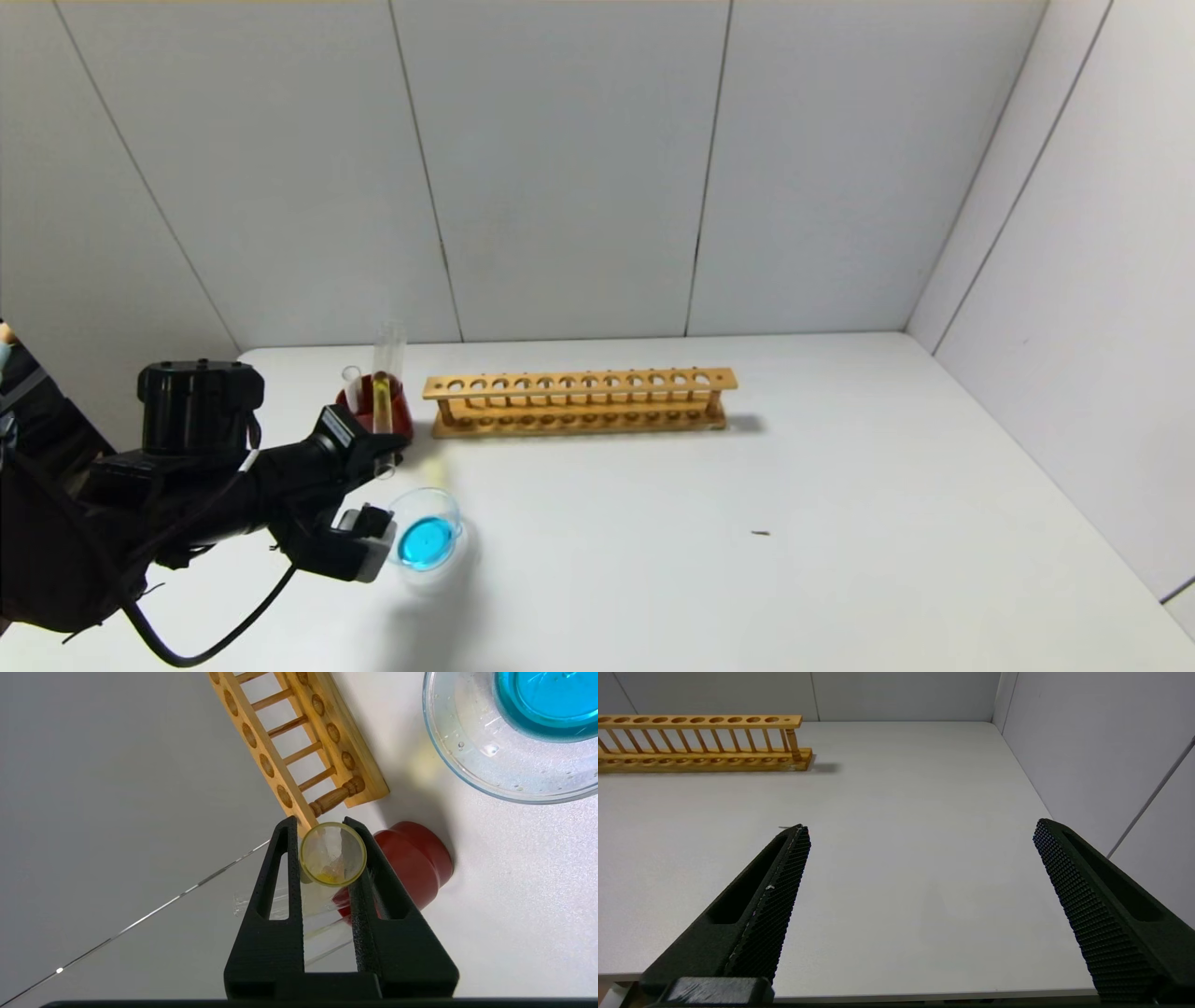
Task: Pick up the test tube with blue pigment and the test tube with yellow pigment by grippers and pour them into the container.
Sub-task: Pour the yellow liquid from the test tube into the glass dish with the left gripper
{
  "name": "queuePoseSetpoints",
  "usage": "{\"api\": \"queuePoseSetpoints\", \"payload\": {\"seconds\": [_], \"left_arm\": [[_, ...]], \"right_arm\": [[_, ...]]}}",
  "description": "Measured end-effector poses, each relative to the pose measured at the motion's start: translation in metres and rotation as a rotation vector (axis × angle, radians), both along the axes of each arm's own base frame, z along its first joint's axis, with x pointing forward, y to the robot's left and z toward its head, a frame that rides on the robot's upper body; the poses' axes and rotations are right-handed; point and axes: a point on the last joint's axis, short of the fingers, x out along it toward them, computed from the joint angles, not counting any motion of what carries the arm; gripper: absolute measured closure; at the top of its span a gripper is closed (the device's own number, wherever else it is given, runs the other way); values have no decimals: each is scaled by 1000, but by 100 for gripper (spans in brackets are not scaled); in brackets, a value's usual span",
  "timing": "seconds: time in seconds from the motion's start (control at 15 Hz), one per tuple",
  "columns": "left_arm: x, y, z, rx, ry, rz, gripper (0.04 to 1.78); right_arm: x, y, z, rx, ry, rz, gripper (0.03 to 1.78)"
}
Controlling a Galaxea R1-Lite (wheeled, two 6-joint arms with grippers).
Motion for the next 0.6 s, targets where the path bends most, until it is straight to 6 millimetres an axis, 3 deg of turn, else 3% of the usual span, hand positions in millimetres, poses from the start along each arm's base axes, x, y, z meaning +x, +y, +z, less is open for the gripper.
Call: {"api": "queuePoseSetpoints", "payload": {"seconds": [0.6], "left_arm": [[5,0,-3,20,-29,-1,148]], "right_arm": [[0,0,0,0,0,0,6]]}}
